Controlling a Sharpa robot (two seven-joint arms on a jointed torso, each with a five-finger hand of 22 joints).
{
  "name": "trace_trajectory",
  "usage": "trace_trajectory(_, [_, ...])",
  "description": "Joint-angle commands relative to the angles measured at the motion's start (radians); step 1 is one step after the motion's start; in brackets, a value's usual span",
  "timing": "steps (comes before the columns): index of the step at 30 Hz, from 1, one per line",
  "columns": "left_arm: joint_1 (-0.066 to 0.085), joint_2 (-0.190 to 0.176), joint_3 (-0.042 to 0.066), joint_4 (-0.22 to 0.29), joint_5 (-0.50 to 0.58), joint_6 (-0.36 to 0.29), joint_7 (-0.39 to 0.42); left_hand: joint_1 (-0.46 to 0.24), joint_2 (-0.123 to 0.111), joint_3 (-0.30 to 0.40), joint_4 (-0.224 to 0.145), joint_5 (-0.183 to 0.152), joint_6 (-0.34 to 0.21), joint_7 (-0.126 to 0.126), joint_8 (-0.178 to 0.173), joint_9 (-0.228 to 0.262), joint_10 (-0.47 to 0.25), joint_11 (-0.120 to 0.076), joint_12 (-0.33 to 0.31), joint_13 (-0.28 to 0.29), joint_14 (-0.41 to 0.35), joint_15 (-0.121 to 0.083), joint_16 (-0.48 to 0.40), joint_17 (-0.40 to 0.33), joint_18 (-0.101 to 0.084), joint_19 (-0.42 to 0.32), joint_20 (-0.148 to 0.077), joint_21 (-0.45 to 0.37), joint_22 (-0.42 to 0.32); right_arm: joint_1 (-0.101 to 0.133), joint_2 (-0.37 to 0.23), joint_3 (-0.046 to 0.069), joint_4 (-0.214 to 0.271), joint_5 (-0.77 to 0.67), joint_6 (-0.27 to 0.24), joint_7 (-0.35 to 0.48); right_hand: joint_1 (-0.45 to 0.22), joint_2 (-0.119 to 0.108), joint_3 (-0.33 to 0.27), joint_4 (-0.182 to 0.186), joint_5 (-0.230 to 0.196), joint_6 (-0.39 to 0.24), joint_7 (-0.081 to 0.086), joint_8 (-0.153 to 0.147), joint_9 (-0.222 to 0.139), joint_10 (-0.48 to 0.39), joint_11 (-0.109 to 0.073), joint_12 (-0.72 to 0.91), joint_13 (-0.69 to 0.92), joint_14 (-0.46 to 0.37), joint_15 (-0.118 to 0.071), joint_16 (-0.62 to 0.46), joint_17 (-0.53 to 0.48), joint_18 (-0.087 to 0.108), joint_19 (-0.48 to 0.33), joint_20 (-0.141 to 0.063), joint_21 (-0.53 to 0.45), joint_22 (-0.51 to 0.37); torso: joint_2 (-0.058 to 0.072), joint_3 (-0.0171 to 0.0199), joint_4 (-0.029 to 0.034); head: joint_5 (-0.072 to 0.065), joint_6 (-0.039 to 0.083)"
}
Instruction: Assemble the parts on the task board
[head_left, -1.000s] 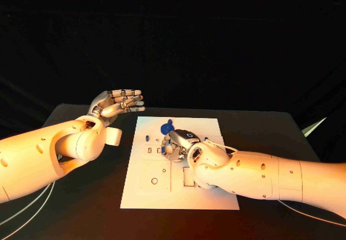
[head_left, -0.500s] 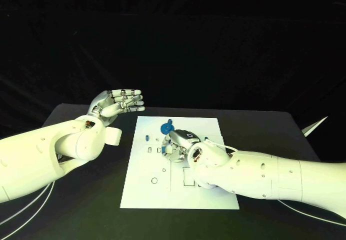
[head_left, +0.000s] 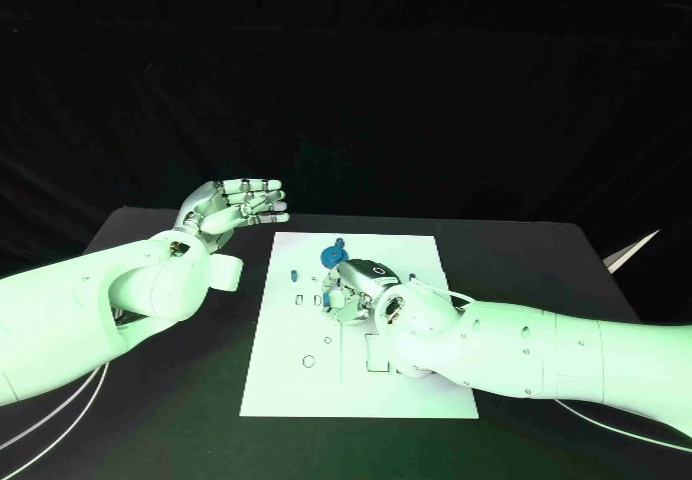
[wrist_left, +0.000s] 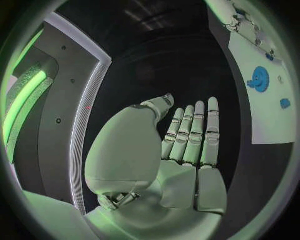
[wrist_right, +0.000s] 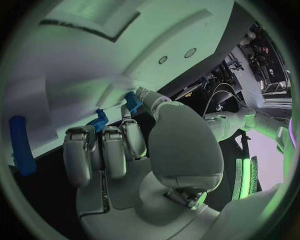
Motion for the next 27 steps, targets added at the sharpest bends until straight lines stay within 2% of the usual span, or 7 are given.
trace_trajectory(1, [0.000, 0.001, 0.001, 0.000, -0.006, 0.003, -0.004, -0.030, -0.009, -0.004, -0.018, -0.001, -0.006, 0.017, 0.005, 0.013, -0.006, -0.003, -0.007, 0.014, -0.008, 0.001, -0.010, 0.016, 0.010, -0.006, -0.001, 0.016, 0.015, -0.001, -0.004, 0.000, 0.007, -0.001, -0.017, 0.009, 0.023, 0.021, -0.182, 0.030, 0.010, -0.052, 0.015, -0.030, -0.023, -0.049, 0.010, -0.025, 0.059, 0.091, 0.012, -0.001, 0.242, -0.026, 0.096, 0.012, -0.016, 0.250, 0.000, 0.0001, 0.0005, 0.000, -0.001])
trace_trajectory(6, [0.000, 0.002, 0.001, -0.005, -0.036, 0.008, -0.028, -0.039, -0.011, -0.008, -0.016, -0.001, -0.010, 0.020, 0.004, 0.012, -0.009, -0.002, -0.008, 0.014, -0.002, 0.000, -0.008, 0.021, 0.011, -0.006, 0.000, 0.018, 0.016, -0.001, -0.023, 0.000, 0.030, -0.003, -0.056, 0.026, 0.153, 0.025, -0.360, 0.182, 0.017, -0.080, 0.029, -0.070, -0.053, -0.069, 0.024, -0.042, 0.033, 0.089, 0.023, -0.005, 0.235, -0.025, 0.094, 0.022, -0.020, 0.248, -0.001, 0.0009, 0.0004, 0.002, -0.001])
trace_trajectory(14, [0.000, 0.005, 0.001, -0.016, -0.153, 0.041, -0.141, -0.125, -0.012, -0.060, 0.054, 0.000, -0.035, 0.022, 0.044, 0.027, 0.064, -0.028, 0.102, 0.056, 0.147, -0.050, 0.190, 0.161, 0.011, 0.112, -0.048, 0.138, 0.074, 0.019, -0.106, 0.006, 0.115, 0.054, -0.127, 0.115, 0.167, 0.024, -0.368, 0.189, 0.017, -0.079, 0.029, -0.073, -0.056, -0.066, 0.024, -0.038, 0.034, 0.089, 0.024, -0.005, 0.233, -0.025, 0.095, 0.023, -0.019, 0.249, -0.005, 0.0027, -0.0030, 0.008, 0.005])
trace_trajectory(17, [0.001, 0.008, 0.001, -0.026, -0.232, 0.077, -0.231, -0.171, -0.004, -0.085, 0.119, 0.001, -0.031, -0.002, 0.133, 0.066, 0.114, -0.060, 0.241, 0.134, 0.220, -0.086, 0.419, 0.308, 0.011, 0.188, -0.087, 0.257, 0.141, 0.044, -0.160, 0.009, 0.153, 0.157, -0.144, 0.206, 0.186, 0.047, -0.353, 0.186, 0.013, -0.046, 0.021, -0.055, -0.051, -0.065, 0.018, -0.035, 0.034, 0.088, 0.019, -0.007, 0.231, -0.023, 0.091, 0.020, -0.029, 0.244, -0.009, 0.0053, -0.0064, 0.013, 0.008])
trace_trajectory(19, [0.001, 0.013, 0.001, -0.036, -0.296, 0.112, -0.297, -0.181, 0.005, -0.103, 0.169, 0.003, -0.075, -0.020, 0.281, 0.145, 0.042, -0.081, 0.495, 0.308, 0.220, -0.108, 0.723, 0.510, 0.010, 0.202, -0.122, 0.457, 0.270, 0.060, -0.196, 0.011, 0.178, 0.235, -0.149, 0.257, 0.191, 0.057, -0.343, 0.185, 0.012, -0.032, 0.017, -0.045, -0.049, -0.066, 0.014, -0.034, 0.033, 0.087, 0.016, -0.010, 0.225, -0.020, 0.085, 0.017, -0.040, 0.237, -0.011, 0.0066, -0.0079, 0.014, 0.009])
trace_trajectory(22, [0.002, 0.026, 0.001, -0.052, -0.403, 0.167, -0.398, -0.214, 0.020, -0.106, 0.170, 0.004, -0.104, -0.038, 0.415, 0.220, -0.007, -0.098, 0.708, 0.444, 0.346, -0.123, 1.013, 0.786, 0.012, 0.157, -0.127, 0.624, 0.382, 0.083, -0.246, 0.014, 0.207, 0.342, -0.141, 0.301, 0.190, 0.062, -0.338, 0.185, 0.010, -0.018, 0.013, -0.034, -0.046, -0.069, 0.010, -0.036, 0.031, 0.086, 0.012, -0.011, 0.222, -0.018, 0.083, 0.014, -0.047, 0.233, -0.020, 0.0094, -0.0096, 0.017, 0.004])
trace_trajectory(27, [0.005, 0.063, 0.002, -0.082, -0.595, 0.277, -0.581, -0.285, 0.032, -0.124, 0.173, 0.004, -0.106, -0.072, 0.557, 0.305, 0.000, -0.128, 0.898, 0.555, 0.481, -0.149, 1.206, 1.008, -0.024, 0.238, -0.146, 0.897, 0.699, 0.126, -0.323, 0.016, 0.228, 0.483, -0.119, 0.329, 0.184, 0.065, -0.335, 0.185, 0.009, -0.007, 0.009, -0.024, -0.043, -0.070, 0.007, -0.036, 0.029, 0.086, 0.010, -0.012, 0.222, -0.018, 0.082, 0.012, -0.048, 0.232, -0.031, 0.0148, -0.0105, 0.023, 0.002])
